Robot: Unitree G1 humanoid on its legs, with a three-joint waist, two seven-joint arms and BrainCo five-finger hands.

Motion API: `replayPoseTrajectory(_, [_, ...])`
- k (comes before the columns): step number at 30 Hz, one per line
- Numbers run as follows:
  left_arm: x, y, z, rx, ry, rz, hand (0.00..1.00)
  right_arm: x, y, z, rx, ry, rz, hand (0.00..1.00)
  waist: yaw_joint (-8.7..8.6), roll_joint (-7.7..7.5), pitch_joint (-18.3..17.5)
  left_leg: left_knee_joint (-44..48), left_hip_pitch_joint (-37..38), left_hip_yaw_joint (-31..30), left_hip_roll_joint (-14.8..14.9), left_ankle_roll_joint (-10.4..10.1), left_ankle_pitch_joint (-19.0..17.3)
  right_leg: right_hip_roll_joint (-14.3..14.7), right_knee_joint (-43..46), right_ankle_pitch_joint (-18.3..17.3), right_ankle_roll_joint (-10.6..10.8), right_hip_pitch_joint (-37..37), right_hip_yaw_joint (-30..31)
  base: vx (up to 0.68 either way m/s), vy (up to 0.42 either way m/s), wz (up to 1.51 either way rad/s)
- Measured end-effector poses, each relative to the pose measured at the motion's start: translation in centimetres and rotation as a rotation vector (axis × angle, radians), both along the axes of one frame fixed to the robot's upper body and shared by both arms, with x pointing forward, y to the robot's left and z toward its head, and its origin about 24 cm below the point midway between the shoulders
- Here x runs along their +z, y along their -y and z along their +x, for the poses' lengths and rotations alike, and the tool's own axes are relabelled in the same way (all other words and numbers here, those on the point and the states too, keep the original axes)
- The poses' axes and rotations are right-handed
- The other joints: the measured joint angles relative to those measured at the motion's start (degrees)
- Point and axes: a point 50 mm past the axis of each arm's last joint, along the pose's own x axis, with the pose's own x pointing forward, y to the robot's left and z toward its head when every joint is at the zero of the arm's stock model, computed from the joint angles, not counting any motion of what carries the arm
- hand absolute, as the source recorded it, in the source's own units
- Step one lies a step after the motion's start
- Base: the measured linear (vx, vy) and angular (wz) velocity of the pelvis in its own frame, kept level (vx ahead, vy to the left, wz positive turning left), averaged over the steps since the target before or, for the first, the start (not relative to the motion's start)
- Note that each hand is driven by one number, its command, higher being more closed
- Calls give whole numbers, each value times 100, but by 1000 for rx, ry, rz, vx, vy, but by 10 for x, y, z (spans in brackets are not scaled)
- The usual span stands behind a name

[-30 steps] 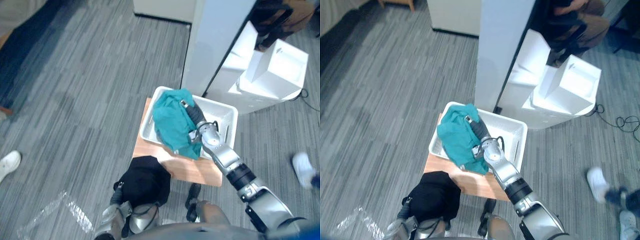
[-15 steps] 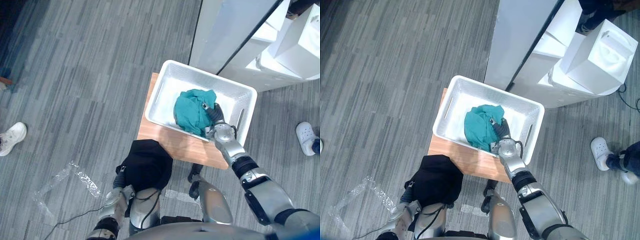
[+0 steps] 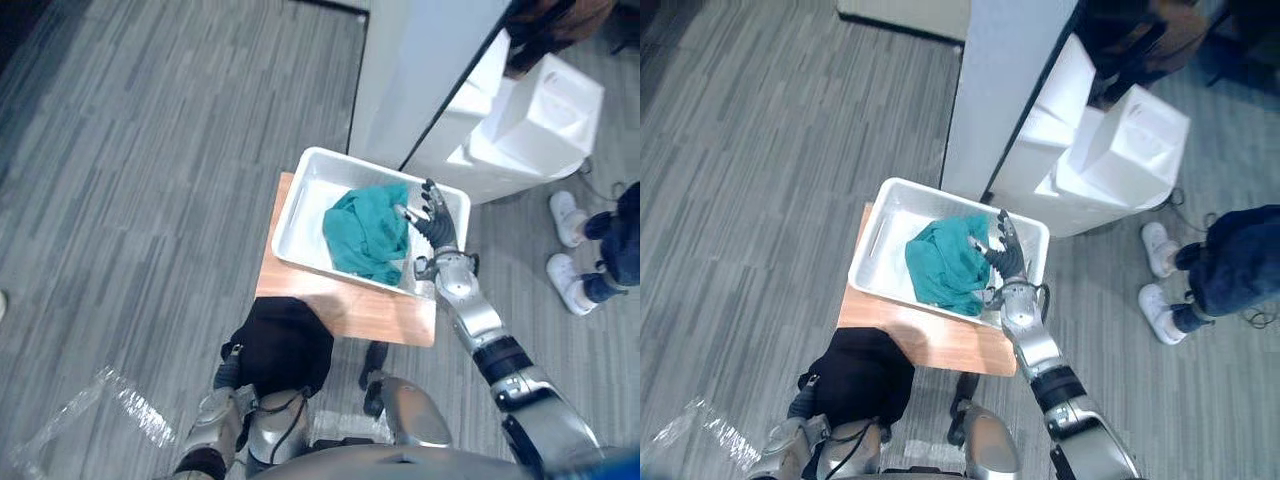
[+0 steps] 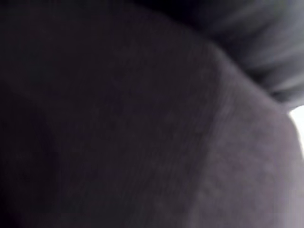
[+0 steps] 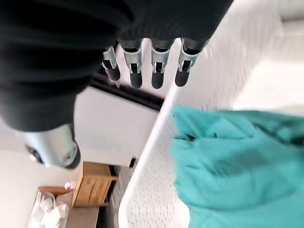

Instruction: Tidy the bed and pick cloth on bed and put in laundry

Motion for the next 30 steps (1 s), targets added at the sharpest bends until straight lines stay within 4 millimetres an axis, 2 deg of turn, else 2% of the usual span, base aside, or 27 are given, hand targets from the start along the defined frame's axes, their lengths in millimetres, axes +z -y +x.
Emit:
replayPoseTrajectory(1, [-2, -1, -5, 1, -13, 3, 100, -5, 3, -4, -6, -21, -14, 0, -72, -1, -84, -1, 83, 7, -10, 2, -18, -4, -33, 8, 2, 94, 11, 13, 17, -10])
replayPoseTrajectory(5, [-8, -2, -26, 22, -68, 5, 100, -21, 21, -23, -71, -92, -9, 0, -153, 46, -487, -3, 196, 86, -19, -18, -66, 0, -135, 42, 20, 178, 98, 1, 18, -12])
replayPoseTrajectory(8, [-14, 0, -46, 57, -118, 2, 100, -30, 54, -42, -178, -139, -27, 0, -261, 169, -766, -6, 280, 207, -50, -58, -164, -13, -182, 55, 68, 187, 246, 11, 22, -22])
replayPoseTrajectory(10, [-18, 2, -58, 83, -153, -8, 100, -39, 91, -58, -322, -186, -29, 0, -414, 278, -921, -7, 335, 277, -80, -48, -200, -38, -203, 68, 91, 209, 314, 28, 26, -14])
replayPoseTrajectory(11, [-19, 3, -61, 101, -163, -17, 100, -42, 99, -63, -356, -200, -27, 0, -434, 302, -939, -7, 372, 294, -87, -45, -212, -43, -213, 71, 94, 242, 323, 41, 21, -13])
replayPoseTrajectory(12, [-21, 4, -66, 130, -180, -35, 100, -48, 115, -74, -424, -232, -9, 0, -501, 339, -959, -12, 479, 317, -95, -48, -236, -49, -255, 78, 102, 350, 334, 47, 14, -7])
replayPoseTrajectory(14, [-23, 6, -74, 172, -198, -61, 100, -67, 134, -96, -516, -316, 28, 0, -572, 379, -1049, -30, 607, 341, -99, -43, -274, -53, -291, 80, 105, 485, 330, 56, 11, -7])
replayPoseTrajectory(16, [-25, 10, -80, 258, -200, -103, 100, -100, 150, -136, -612, -479, 107, 0, -566, 411, -1194, -34, 716, 381, -99, -38, -313, -62, -325, 44, 128, 603, 309, 61, 11, -7])
replayPoseTrajectory(18, [-26, 11, -83, 325, -202, -125, 100, -125, 152, -164, -646, -600, 188, 0, -561, 442, -1249, -36, 771, 381, -102, -42, -333, -80, -325, 20, 138, 664, 245, 66, 12, 5])
replayPoseTrajectory(19, [-27, 14, -84, 375, -201, -151, 100, -146, 149, -190, -664, -715, 249, 0, -563, 469, -1259, -37, 841, 329, -110, -48, -345, -98, -323, -17, 150, 774, 171, 74, 15, 28])
replayPoseTrajectory(20, [-29, 18, -86, 440, -202, -177, 100, -167, 141, -220, -671, -832, 317, 0, -557, 512, -1282, -38, 892, 273, -120, -49, -358, -123, -315, -66, 157, 882, 49, 52, 12, 37])
replayPoseTrajectory(21, [-29, 19, -87, 467, -203, -186, 100, -177, 135, -235, -674, -887, 356, 0, -555, 535, -1304, -39, 896, 235, -124, -42, -368, -138, -311, -93, 174, 929, -29, 55, 8, 51])
replayPoseTrajectory(22, [-30, 20, -89, 526, -204, -199, 100, -190, 123, -260, -679, -972, 434, 0, -542, 591, -1331, -41, 900, 138, -122, -40, -380, -163, -297, -138, 191, 1003, -167, 52, 0, 50])
replayPoseTrajectory(23, [-30, 20, -91, 585, -204, -206, 100, -199, 110, -275, -673, -1023, 508, 0, -504, 647, -1361, -42, 885, 64, -124, -40, -380, -194, -269, -186, 217, 1029, -272, 50, -2, 47])
replayPoseTrajectory(24, [-30, 19, -92, 611, -203, -205, 100, -202, 104, -280, -668, -1038, 541, 0, -489, 672, -1364, -43, 879, 9, -131, -41, -381, -225, -269, -192, 217, 1061, -334, 37, 8, 42])
replayPoseTrajectory(26, [-27, 9, -89, 705, -169, -176, 100, -209, 77, -287, -600, -1073, 650, 0, -369, 735, -1410, -45, 844, -225, -215, -60, -408, -293, -269, -302, 294, 1194, -664, 42, 15, 60])
replayPoseTrajectory(29, [-22, 2, -86, 762, -123, -122, 100, -210, 73, -288, -580, -1064, 688, 0, -292, 721, -1515, -45, 723, -382, -278, -7, -437, -385, -258, -406, 317, 1233, -976, 48, 9, 59])
replayPoseTrajectory(30, [-17, -3, -78, 789, -65, -98, 100, -210, 72, -289, -559, -1070, 684, 0, -223, 721, -1545, -45, 694, -444, -317, 8, -445, -427, -257, -432, 348, 1284, -1101, 90, 14, 59])
